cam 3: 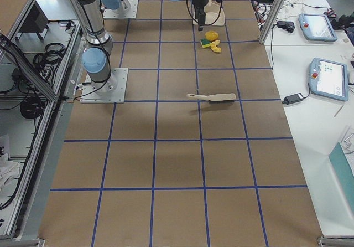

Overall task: Sweep and dump trash into bin
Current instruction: 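Move the left gripper to the dustpan handle while the right gripper approaches the brush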

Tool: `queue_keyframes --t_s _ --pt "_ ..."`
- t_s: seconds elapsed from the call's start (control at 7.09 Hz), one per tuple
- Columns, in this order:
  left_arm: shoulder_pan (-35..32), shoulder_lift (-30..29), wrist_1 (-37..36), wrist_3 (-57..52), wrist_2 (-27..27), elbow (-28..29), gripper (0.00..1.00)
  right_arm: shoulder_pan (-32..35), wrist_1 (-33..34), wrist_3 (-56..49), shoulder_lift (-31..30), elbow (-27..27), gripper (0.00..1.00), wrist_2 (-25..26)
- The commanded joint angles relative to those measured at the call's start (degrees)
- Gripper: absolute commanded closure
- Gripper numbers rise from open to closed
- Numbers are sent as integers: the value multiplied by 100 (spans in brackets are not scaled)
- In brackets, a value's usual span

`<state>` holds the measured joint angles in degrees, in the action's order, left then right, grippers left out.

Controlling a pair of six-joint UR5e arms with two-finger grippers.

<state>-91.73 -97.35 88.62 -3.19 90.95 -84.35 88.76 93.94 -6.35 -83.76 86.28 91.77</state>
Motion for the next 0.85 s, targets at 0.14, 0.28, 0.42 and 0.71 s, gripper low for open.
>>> queue_keyframes --t_s 0.14,0.28,0.42,0.71 --pt "390 -284 -195 -1355 396 -3 0 -1075 90 4 420 20 0 34" --pt "532 -381 -344 -1890 388 -12 0 -1454 -6 -137 500 81 0 52" --pt "550 -616 -633 -2435 423 -29 0 -1988 62 -764 492 456 0 52" --pt "769 -977 -1136 -3718 485 -47 0 -2748 962 -1742 684 1256 0 43"
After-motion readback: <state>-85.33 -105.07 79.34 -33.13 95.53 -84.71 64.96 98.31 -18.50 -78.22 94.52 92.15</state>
